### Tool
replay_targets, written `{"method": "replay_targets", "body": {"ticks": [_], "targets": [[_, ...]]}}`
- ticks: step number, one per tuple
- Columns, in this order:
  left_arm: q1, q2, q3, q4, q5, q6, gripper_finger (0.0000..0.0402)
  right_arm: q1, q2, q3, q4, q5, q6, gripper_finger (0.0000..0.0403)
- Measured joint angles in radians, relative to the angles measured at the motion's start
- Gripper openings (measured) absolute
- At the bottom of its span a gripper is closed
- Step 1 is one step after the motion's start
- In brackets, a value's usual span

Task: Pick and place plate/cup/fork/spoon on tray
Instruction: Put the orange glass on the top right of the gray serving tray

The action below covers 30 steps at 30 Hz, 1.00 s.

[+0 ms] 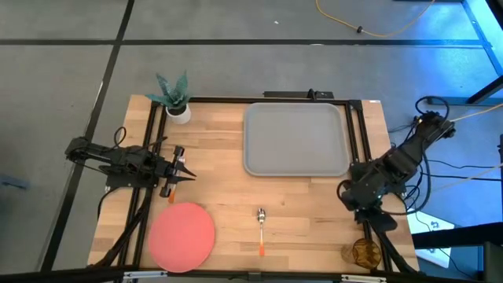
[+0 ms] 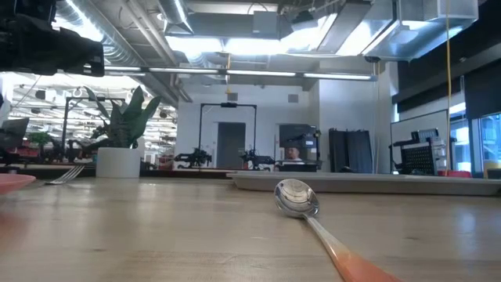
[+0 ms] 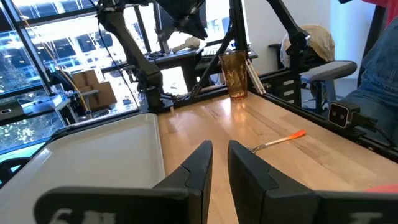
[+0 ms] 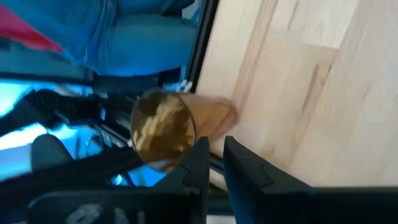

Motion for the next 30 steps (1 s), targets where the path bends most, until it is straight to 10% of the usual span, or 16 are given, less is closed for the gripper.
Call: {"method": "replay_targets", "body": {"ticks": [30], "targets": [[0.000,0.000,0.000,0.000,0.000,0.000,0.0045,0.180,0.163,-0.001,0.037,0.059,0.046,0.0049]]}}
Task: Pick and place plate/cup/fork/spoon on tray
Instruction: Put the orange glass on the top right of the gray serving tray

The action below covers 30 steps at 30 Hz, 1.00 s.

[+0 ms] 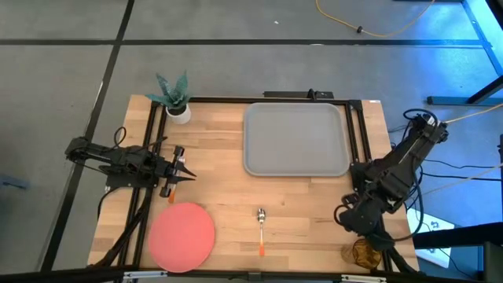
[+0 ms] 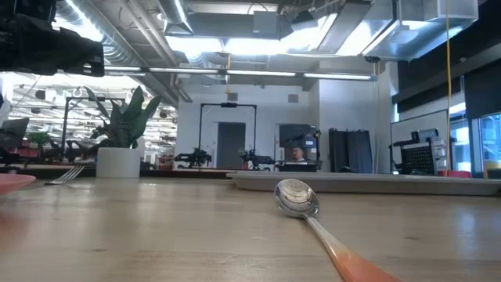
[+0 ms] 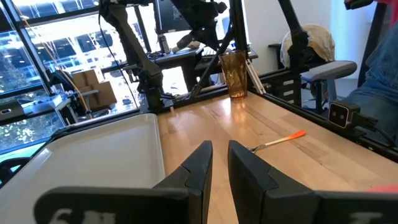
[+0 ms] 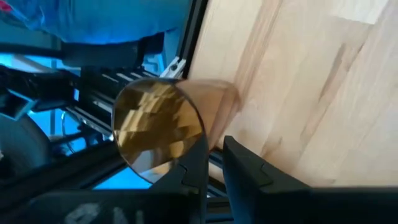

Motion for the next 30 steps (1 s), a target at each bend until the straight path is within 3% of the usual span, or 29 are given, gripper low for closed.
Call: {"method": "replay_targets", "body": {"ticks": [5,11,20,30], "targets": [[0.000,0.000,0.000,0.000,0.000,0.000,0.0045,0.009,0.000,0.000,0.000,0.001,-0.003,0.0045],[0.000,0.000,0.000,0.000,0.000,0.000,0.0045,0.009,0.000,0.000,0.000,0.003,-0.049,0.0006],[0.000,0.000,0.000,0.000,0.000,0.000,0.0045,0.008,0.000,0.000,0.001,0.108,0.062,0.0034],[0.000,0.000,0.000,0.000,0.000,0.000,0.0045,0.012,0.000,0.000,0.001,0.118,0.072,0.0036]]}}
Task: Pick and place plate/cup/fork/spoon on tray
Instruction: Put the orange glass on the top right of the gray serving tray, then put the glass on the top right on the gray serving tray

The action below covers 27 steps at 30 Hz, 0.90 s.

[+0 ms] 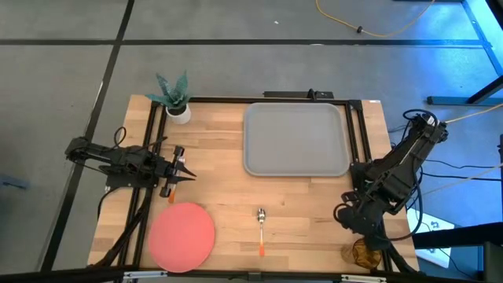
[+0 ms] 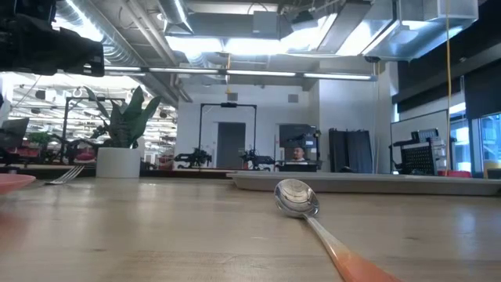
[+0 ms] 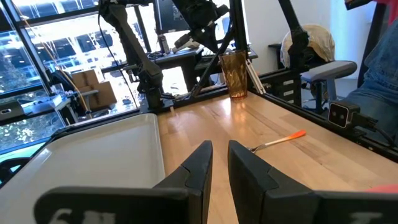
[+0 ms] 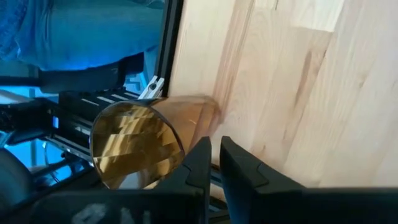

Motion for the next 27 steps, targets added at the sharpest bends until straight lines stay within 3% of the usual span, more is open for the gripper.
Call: {"method": "replay_targets", "body": {"ticks": [9,19,27], "targets": [[0.000,0.000,0.000,0.000,0.000,0.000,0.0045,0.007,0.000,0.000,0.000,-0.002,-0.068,0.0006],[0.000,0.000,0.000,0.000,0.000,0.000,0.0045,0.007,0.000,0.000,0.000,0.091,0.032,0.0051],[0.000,0.000,0.000,0.000,0.000,0.000,0.0045,0.013,0.000,0.000,0.000,0.040,-0.033,0.0090]]}}
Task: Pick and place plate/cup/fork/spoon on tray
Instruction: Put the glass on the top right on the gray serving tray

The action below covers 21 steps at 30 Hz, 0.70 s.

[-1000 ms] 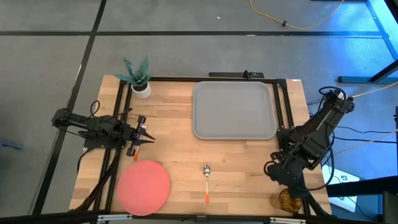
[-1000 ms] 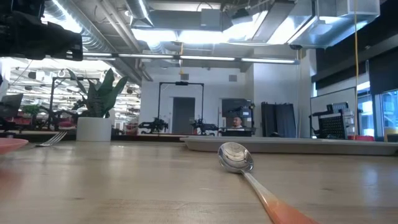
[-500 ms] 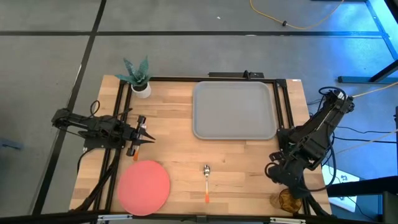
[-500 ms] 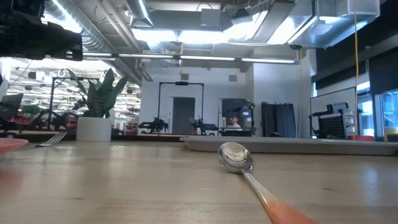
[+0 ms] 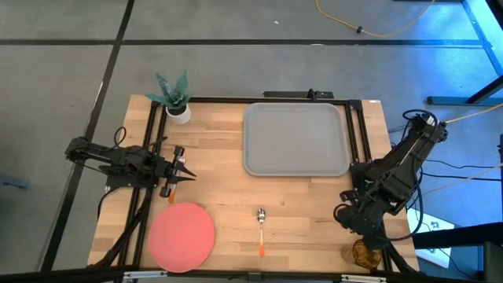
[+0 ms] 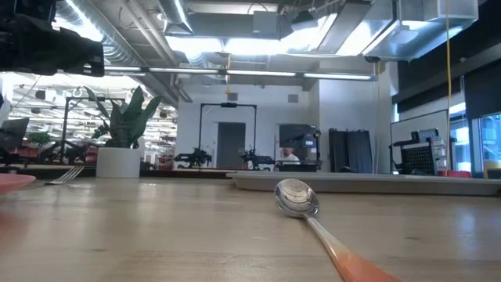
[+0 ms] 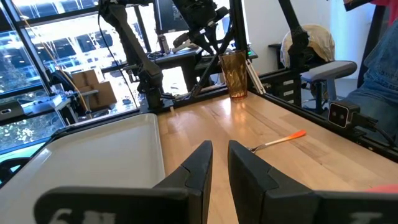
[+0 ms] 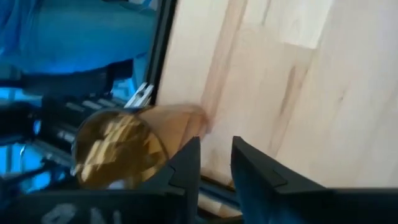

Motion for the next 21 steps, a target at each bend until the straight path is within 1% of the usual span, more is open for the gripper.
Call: {"method": "replay_targets", "body": {"ticks": [2,4,9,11,13,21], "targets": [[0.000,0.000,0.000,0.000,0.000,0.000,0.0045,0.010,0.000,0.000,0.000,-0.057,-0.034,0.0091],[0.000,0.000,0.000,0.000,0.000,0.000,0.0045,0.031,0.000,0.000,0.000,-0.084,-0.034,0.0092],[0.000,0.000,0.000,0.000,0.000,0.000,0.0045,0.082,0.006,0.000,0.001,-0.078,-0.011,0.0092],[0.000,0.000,0.000,0.000,0.000,0.000,0.0045,0.096,0.016,0.000,0.001,-0.047,-0.012,0.0092],[0.000,0.000,0.000,0.000,0.000,0.000,0.0045,0.104,0.026,0.000,0.001,-0.032,-0.012,0.0092],[0.000,0.000,0.000,0.000,0.000,0.000,0.0045,0.125,0.064,0.000,0.001,-0.026,-0.011,0.0092]]}}
